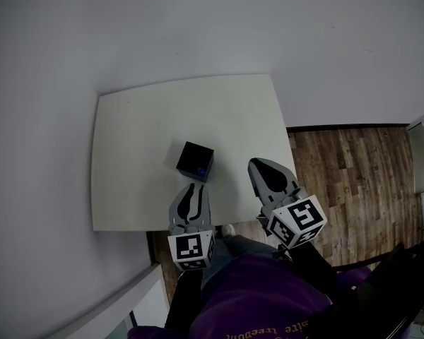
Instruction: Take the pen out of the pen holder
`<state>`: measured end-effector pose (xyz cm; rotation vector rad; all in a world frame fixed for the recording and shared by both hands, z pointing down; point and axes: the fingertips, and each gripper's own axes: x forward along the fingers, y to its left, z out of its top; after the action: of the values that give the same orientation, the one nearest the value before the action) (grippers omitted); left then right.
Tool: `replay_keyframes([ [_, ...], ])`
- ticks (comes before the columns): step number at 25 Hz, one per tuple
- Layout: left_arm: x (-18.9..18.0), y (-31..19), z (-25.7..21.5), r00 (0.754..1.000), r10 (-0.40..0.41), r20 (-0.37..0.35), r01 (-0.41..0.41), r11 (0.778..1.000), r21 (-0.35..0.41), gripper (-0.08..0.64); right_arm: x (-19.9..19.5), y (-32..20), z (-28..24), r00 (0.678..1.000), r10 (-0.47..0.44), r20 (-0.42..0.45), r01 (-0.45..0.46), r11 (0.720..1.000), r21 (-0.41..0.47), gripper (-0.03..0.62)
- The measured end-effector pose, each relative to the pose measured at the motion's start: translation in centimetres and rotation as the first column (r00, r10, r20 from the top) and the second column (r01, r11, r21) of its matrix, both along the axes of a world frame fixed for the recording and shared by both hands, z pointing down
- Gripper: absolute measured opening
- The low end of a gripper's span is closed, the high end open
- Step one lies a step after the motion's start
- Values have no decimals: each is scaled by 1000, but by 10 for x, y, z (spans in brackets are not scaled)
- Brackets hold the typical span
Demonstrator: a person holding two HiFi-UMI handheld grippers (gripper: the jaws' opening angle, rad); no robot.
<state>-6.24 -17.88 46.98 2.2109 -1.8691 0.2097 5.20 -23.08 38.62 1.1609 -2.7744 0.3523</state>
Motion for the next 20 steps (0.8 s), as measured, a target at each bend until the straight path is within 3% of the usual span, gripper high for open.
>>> replay_keyframes([
  [11, 4, -27, 40, 991, 67, 114, -52, 990, -133, 117, 8, -18, -4, 999, 52, 11, -52, 999, -1, 12],
  [20, 6, -43, 50, 979, 127, 159, -103, 983, -150, 117, 0, -25, -7, 997, 74, 13, -74, 997, 4, 12],
])
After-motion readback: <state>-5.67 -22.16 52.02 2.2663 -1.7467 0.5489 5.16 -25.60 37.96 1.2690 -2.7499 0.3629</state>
